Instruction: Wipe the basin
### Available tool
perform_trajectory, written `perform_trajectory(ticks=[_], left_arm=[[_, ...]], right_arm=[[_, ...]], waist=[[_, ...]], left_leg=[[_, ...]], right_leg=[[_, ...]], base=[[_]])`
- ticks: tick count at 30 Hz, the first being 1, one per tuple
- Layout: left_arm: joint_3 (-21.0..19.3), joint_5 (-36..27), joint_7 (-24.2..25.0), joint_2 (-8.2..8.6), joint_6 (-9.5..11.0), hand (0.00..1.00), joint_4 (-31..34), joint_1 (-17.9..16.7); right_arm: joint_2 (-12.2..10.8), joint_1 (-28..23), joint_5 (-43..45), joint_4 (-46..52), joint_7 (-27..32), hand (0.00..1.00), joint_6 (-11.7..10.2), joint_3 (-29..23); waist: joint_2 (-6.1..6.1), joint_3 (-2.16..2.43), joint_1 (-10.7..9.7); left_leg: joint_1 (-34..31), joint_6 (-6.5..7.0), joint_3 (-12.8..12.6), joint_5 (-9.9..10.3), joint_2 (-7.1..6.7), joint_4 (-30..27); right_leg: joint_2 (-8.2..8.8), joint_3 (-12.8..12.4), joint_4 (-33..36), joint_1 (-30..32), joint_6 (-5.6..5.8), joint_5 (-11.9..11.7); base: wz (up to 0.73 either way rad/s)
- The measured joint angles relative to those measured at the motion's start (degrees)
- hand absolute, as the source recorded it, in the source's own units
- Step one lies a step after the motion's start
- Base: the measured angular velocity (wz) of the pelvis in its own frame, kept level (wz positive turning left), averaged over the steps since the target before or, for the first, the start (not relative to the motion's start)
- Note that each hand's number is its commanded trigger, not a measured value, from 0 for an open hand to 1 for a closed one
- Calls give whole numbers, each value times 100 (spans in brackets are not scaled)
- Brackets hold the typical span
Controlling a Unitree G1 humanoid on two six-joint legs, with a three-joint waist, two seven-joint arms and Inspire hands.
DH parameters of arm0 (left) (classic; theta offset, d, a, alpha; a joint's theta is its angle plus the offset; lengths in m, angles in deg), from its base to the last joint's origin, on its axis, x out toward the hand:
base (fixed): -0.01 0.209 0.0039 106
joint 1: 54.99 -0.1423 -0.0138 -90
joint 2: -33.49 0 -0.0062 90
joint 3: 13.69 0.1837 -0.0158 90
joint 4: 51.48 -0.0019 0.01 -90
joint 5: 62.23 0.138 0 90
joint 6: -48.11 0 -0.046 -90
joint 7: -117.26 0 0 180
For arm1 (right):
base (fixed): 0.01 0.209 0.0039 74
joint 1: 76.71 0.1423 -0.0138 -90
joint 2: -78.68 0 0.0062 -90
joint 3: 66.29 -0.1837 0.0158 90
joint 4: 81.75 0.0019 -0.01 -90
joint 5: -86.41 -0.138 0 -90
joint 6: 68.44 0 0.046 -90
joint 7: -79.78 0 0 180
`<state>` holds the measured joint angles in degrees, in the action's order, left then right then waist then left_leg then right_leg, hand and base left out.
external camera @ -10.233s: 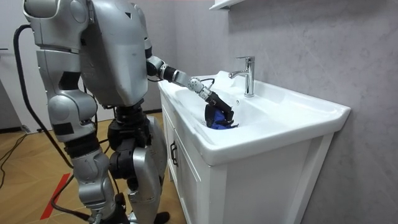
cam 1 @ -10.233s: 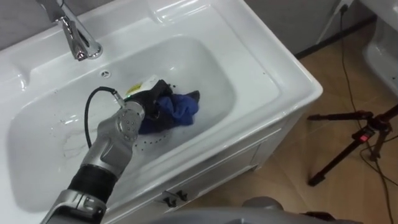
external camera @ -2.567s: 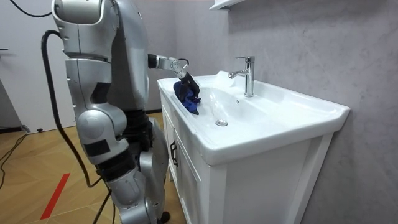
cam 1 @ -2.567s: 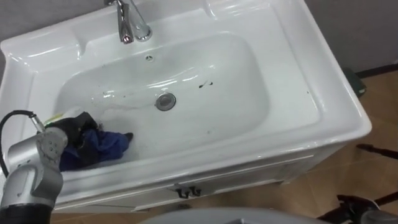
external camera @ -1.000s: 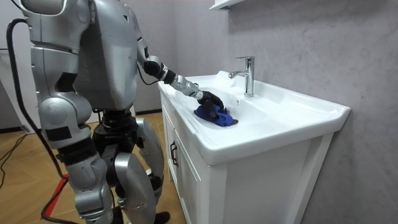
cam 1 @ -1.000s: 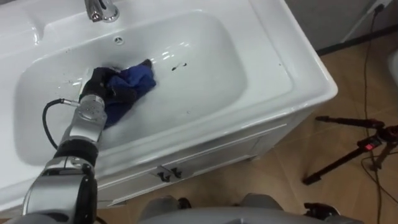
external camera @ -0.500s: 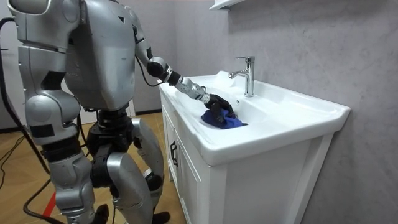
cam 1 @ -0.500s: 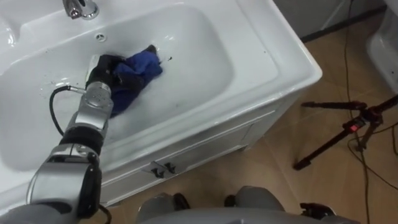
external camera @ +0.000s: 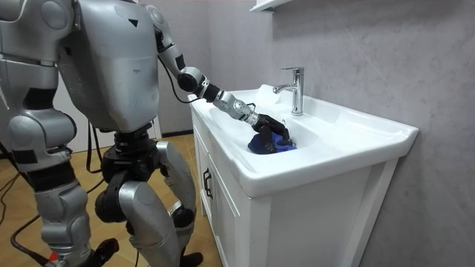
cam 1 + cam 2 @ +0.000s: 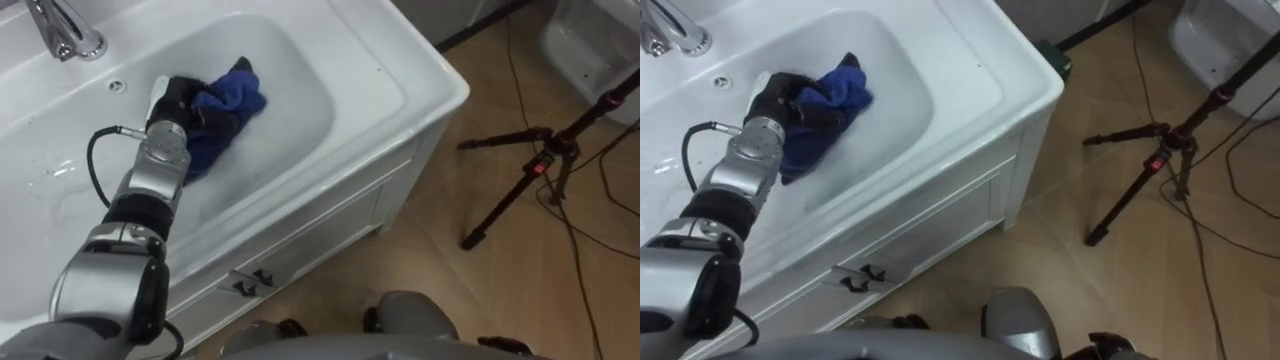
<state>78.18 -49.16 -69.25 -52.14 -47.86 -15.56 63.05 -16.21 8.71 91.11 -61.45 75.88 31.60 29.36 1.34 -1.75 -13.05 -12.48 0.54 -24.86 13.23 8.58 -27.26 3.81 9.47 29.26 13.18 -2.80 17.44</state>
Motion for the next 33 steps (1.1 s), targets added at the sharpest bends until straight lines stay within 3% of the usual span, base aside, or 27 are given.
perform_trajectory(ticks=[4,17,33], left_arm=[[259,0,-81,-67,-12,100,2,1],[511,5,-25,-129,-12,100,13,118],[517,162,-15,-175,-28,100,55,148]], right_arm=[[6,-2,-34,-52,-32,0,-4,39],[26,9,-237,-137,-113,0,-80,42],[36,5,-234,-135,-96,0,-73,-11]], waist=[[3,2,-80],[-8,2,-123],[-43,5,-209]], left_leg=[[45,11,-57,26,6,0],[34,21,-141,76,65,-105],[39,51,-173,108,83,-94]], right_leg=[[21,3,56,3,-2,-3],[23,0,83,2,-10,-13],[19,-19,82,-5,15,-24]], base=[[-4],[-2],[0]])
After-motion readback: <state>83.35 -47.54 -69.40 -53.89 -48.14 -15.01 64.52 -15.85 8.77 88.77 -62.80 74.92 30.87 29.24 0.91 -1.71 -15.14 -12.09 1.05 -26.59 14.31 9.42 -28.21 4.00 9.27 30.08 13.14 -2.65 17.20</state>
